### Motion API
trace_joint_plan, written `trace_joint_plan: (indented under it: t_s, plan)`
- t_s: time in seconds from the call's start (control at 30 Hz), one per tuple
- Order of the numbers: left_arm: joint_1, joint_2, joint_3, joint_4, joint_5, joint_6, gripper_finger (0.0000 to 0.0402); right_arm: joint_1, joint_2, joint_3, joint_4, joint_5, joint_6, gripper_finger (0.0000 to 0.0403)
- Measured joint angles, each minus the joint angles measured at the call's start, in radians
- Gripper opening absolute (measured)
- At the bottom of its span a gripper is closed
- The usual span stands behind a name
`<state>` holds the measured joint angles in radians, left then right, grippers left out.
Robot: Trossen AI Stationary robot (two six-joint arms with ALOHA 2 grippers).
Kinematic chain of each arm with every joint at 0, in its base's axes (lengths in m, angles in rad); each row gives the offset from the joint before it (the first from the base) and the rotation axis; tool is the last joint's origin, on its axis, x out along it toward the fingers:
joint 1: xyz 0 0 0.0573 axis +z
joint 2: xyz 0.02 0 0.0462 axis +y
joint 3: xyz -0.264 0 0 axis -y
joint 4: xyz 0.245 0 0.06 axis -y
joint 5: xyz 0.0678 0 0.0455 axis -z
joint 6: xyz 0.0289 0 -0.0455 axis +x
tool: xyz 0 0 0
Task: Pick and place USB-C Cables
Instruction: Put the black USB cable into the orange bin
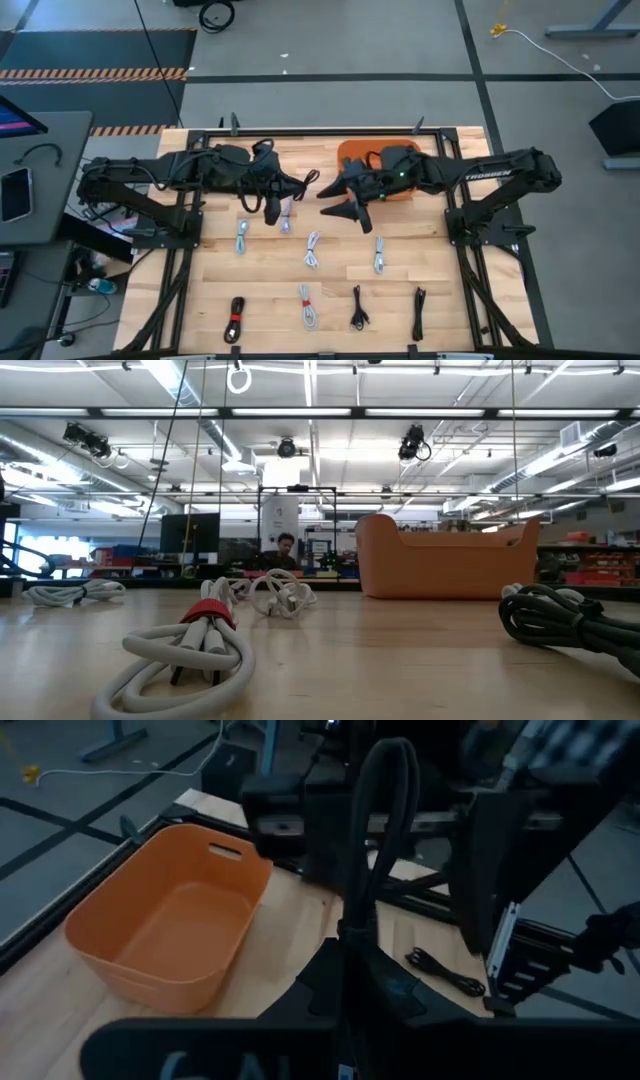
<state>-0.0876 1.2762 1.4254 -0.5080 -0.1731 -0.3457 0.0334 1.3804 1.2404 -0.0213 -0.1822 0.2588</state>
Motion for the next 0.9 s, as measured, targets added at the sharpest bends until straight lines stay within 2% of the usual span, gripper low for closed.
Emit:
trace_joint_plan:
  t_s: [0.4,0.9]
  plan:
    - [-0.001,0.000,0.000,0.002,0.012,-0.010,0.0016,0.001,-0.006,0.000,0.038,0.110,-0.081,0.0220]
    - [-0.001,0.000,0.000,0.007,0.014,-0.010,0.0016,-0.031,0.020,-0.001,0.169,0.109,-0.130,0.0220]
